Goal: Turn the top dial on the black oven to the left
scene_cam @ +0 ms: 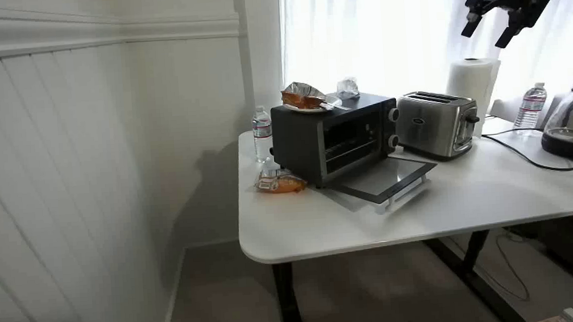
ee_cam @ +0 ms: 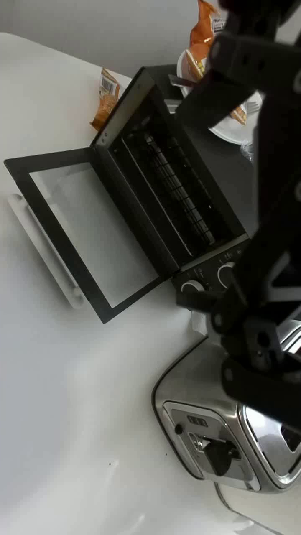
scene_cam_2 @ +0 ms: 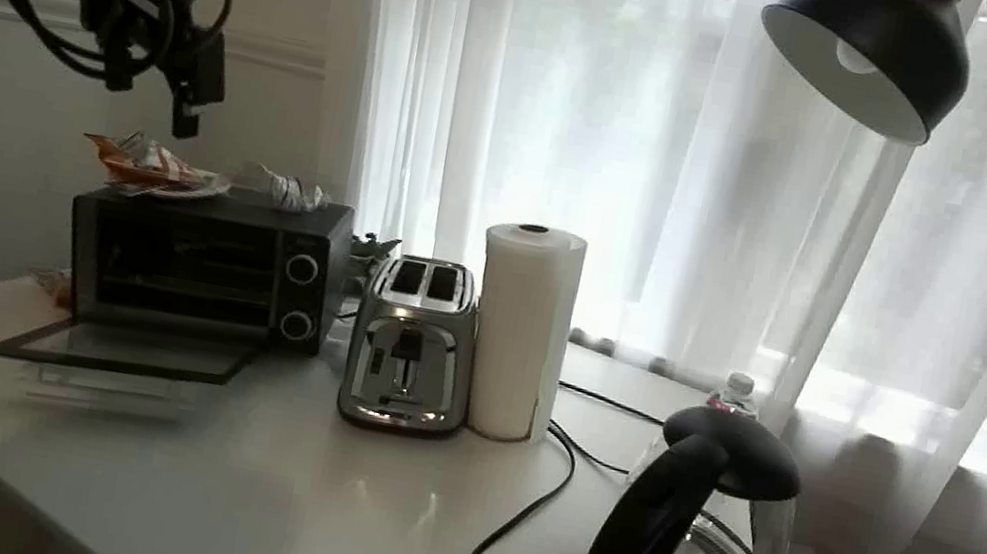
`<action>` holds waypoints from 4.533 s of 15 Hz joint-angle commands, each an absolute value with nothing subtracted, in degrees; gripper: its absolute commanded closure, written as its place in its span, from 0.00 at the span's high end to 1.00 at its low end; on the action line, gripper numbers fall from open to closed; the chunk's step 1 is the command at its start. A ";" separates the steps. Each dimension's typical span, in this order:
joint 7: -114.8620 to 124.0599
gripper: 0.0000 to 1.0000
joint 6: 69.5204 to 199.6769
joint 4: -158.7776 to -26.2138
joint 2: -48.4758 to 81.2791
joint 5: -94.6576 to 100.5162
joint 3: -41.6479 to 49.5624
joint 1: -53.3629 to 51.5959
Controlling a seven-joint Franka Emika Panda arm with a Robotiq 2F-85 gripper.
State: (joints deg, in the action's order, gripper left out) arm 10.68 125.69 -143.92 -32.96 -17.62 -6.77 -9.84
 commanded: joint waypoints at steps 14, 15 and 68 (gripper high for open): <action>10.88 1.00 125.46 -141.74 -28.96 -18.23 -7.46 -9.75; 10.97 1.00 125.51 -141.09 -27.39 -18.05 -7.91 -9.94; -3.88 0.00 151.71 -112.55 23.16 -12.16 -8.99 -2.60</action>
State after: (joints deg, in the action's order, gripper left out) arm -2.99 153.19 -114.28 22.22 -10.48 -7.61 -3.75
